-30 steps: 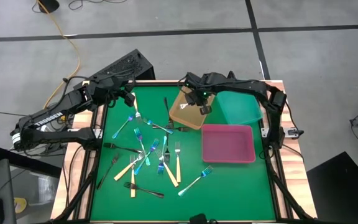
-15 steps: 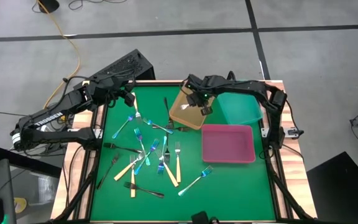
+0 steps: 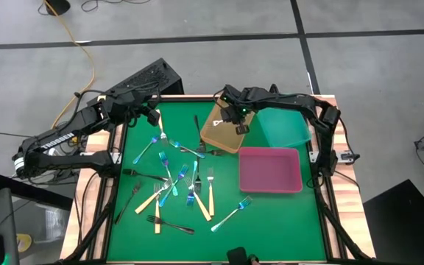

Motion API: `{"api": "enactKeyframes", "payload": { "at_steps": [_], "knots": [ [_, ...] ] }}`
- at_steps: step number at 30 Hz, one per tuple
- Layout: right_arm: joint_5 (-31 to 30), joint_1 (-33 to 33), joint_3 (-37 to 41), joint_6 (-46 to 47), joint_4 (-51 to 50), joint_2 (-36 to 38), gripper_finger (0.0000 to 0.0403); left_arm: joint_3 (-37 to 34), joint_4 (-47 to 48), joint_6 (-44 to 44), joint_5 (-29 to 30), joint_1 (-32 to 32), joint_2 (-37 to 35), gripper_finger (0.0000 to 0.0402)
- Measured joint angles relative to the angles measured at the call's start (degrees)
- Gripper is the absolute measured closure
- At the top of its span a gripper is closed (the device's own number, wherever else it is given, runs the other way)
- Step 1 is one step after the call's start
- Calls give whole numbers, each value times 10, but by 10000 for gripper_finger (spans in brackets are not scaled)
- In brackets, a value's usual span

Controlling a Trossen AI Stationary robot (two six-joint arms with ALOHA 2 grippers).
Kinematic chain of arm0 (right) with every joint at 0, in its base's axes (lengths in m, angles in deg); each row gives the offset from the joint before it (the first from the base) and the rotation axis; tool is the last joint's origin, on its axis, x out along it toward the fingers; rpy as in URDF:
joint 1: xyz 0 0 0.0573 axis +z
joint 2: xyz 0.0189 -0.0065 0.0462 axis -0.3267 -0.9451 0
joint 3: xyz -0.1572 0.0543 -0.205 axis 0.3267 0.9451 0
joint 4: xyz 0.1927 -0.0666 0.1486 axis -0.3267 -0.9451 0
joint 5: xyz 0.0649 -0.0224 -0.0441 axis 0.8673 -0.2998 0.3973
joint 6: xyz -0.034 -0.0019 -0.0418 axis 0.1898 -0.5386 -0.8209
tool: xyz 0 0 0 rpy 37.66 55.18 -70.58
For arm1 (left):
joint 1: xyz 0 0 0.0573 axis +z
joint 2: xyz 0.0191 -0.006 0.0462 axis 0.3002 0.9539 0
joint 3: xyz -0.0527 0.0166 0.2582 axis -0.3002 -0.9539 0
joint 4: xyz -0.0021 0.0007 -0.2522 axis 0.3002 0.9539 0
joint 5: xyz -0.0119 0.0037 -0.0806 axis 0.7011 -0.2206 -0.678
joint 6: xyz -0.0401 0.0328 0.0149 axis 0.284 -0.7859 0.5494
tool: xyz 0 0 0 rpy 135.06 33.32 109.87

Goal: Sort silverware by color (type)
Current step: Put the orange fork into the orange bin

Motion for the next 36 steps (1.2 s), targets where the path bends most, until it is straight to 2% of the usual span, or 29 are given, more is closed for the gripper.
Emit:
{"api": "enactKeyframes", "payload": {
  "at_steps": [7, 22, 36],
  "knots": [
    [-15, -4, 32, 9, 26, 0, 314, 0, -1, 0, 0, 0, 0, 246],
    [-14, -19, 30, 27, 45, -24, 314, 0, -1, 0, 0, 0, 0, 246],
    [-27, -22, 32, 34, 11, -46, 302, 0, -1, -1, 0, 0, 0, 246]
  ]
}}
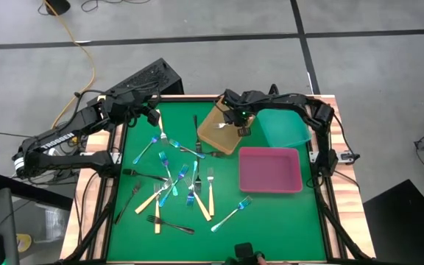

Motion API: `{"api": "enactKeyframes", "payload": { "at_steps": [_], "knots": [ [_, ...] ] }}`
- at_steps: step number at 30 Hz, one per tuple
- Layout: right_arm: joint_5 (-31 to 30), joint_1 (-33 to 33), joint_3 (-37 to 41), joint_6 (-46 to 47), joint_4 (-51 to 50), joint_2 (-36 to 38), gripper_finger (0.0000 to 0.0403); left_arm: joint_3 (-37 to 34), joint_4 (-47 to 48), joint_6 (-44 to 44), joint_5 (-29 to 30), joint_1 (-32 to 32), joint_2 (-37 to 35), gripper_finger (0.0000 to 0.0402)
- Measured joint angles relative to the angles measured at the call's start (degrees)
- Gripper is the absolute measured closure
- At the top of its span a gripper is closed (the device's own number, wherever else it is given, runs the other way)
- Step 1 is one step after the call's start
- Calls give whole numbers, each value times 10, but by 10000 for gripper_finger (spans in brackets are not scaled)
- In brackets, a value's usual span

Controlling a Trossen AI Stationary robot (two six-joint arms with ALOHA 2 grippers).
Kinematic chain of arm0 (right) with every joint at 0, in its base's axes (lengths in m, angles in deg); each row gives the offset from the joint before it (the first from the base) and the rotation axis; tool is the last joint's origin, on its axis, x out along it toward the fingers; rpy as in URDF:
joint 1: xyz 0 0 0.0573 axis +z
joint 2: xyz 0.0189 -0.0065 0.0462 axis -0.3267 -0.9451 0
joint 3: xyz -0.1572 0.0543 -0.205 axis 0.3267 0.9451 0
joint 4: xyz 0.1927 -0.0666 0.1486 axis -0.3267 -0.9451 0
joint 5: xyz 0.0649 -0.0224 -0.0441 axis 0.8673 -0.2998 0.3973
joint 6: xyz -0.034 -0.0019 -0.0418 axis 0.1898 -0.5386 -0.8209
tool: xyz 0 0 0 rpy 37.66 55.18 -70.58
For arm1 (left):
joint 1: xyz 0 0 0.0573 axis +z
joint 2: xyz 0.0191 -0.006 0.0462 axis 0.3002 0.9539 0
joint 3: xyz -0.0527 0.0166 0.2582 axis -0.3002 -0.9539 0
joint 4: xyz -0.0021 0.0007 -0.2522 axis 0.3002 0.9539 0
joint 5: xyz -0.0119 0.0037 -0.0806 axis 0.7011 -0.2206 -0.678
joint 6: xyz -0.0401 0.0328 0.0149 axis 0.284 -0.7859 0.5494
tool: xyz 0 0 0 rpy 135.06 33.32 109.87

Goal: Sort silverware by color (type)
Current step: Put the orange fork into the orange bin

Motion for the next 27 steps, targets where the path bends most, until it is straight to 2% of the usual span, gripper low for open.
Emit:
{"api": "enactKeyframes", "payload": {
  "at_steps": [19, 27],
  "knots": [
    [3, -4, 0, -15, -6, -1, 298, 0, 0, 0, 0, 0, 0, 246],
    [12, -5, 0, -15, -5, -1, 260, 0, 0, 0, 0, 0, 0, 246]
  ]
}}
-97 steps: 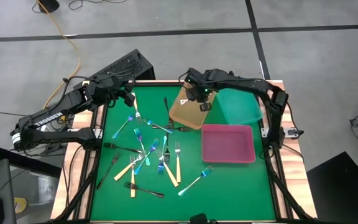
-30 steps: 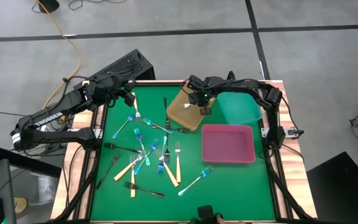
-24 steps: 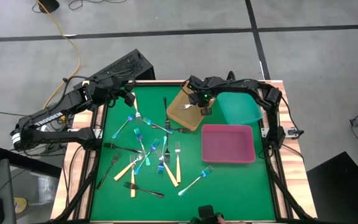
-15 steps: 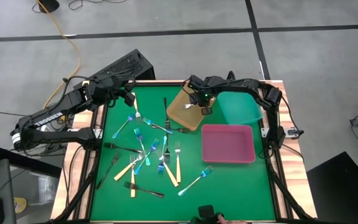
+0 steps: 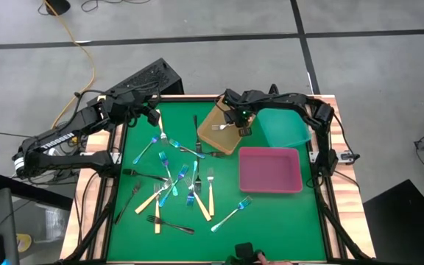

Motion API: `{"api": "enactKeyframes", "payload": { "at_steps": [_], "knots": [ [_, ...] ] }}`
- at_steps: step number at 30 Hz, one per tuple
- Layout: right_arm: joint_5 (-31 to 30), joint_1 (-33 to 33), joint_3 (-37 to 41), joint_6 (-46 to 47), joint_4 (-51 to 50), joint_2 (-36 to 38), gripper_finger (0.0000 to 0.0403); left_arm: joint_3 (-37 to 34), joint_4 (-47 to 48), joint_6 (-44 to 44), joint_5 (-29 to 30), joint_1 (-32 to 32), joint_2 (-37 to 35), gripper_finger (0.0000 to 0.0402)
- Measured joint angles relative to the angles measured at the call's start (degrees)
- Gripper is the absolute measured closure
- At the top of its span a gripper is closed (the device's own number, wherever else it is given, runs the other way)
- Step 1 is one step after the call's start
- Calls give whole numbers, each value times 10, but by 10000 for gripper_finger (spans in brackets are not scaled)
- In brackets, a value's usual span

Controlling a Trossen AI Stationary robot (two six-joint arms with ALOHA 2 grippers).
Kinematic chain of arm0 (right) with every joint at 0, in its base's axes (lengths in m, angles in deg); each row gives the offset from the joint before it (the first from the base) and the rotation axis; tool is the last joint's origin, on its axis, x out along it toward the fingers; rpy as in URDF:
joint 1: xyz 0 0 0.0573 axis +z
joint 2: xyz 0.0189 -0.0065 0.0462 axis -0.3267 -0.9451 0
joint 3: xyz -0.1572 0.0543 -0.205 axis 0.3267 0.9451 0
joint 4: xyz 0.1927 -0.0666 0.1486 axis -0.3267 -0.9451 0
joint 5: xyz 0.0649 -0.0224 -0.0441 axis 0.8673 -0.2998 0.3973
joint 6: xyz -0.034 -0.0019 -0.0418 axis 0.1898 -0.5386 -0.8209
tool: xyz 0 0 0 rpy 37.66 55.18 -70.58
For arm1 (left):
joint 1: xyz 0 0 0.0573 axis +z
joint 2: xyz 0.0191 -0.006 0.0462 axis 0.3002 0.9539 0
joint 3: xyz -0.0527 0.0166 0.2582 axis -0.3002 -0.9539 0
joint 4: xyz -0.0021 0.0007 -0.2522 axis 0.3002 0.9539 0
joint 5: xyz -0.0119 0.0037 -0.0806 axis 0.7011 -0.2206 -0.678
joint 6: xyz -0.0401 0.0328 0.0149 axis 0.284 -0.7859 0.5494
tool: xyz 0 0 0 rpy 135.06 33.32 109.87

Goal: Sort silverware by color (type)
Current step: Put the orange fork into the orange bin, then put the black fork into the blue bin

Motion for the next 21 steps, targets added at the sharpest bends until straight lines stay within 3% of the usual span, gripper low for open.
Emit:
{"api": "enactKeyframes", "payload": {
  "at_steps": [12, 21],
  "knots": [
    [-2, 0, -4, 5, 7, 0, 240, 0, 0, 0, 0, 0, 0, 246],
    [-1, 4, -76, 26, -43, 0, 241, 0, 0, 0, 0, 0, 0, 246]
  ]
}}
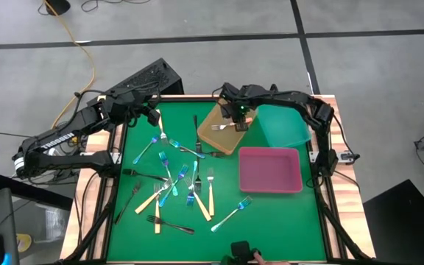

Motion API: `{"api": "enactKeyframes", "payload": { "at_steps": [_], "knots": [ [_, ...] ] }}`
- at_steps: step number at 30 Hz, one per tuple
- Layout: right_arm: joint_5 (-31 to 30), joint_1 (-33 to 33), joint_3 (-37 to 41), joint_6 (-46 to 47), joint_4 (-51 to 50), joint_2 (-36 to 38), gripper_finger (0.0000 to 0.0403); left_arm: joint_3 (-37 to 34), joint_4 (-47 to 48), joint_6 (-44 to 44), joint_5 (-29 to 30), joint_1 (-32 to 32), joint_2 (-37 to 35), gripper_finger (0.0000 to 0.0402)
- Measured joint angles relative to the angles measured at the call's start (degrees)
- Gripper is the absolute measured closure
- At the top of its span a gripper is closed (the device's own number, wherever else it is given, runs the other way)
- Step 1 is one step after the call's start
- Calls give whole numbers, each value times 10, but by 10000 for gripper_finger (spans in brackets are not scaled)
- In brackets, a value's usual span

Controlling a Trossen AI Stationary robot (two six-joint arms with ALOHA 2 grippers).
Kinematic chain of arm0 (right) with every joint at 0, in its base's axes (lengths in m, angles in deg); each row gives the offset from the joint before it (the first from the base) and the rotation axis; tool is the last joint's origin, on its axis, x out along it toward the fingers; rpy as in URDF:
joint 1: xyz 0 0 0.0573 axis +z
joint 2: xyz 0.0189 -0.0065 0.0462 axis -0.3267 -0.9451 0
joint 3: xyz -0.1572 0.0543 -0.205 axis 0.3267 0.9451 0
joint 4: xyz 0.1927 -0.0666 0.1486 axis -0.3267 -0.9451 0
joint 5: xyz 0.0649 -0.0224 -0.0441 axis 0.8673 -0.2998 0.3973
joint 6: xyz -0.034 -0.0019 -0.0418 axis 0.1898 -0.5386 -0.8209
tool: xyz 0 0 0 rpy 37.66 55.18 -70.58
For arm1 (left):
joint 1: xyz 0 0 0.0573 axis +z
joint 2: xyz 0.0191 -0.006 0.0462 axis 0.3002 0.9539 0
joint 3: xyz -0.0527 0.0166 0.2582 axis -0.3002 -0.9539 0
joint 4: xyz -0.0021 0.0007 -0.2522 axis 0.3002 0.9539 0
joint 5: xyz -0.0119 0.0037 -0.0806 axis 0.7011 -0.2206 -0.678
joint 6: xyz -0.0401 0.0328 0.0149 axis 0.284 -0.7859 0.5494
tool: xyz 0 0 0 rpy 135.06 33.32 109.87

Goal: Sort silverware by color (type)
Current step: Put the black fork into the blue bin

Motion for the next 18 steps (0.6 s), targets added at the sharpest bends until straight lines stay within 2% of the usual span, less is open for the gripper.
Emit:
{"api": "enactKeyframes", "payload": {
  "at_steps": [8, 18],
  "knots": [
    [1, 28, -91, 48, -66, 0, 241, 0, 0, 0, 0, 0, 0, 246],
    [3, 123, -154, 226, -78, 0, 241, 0, 0, 0, 0, 0, 0, 246]
  ]
}}
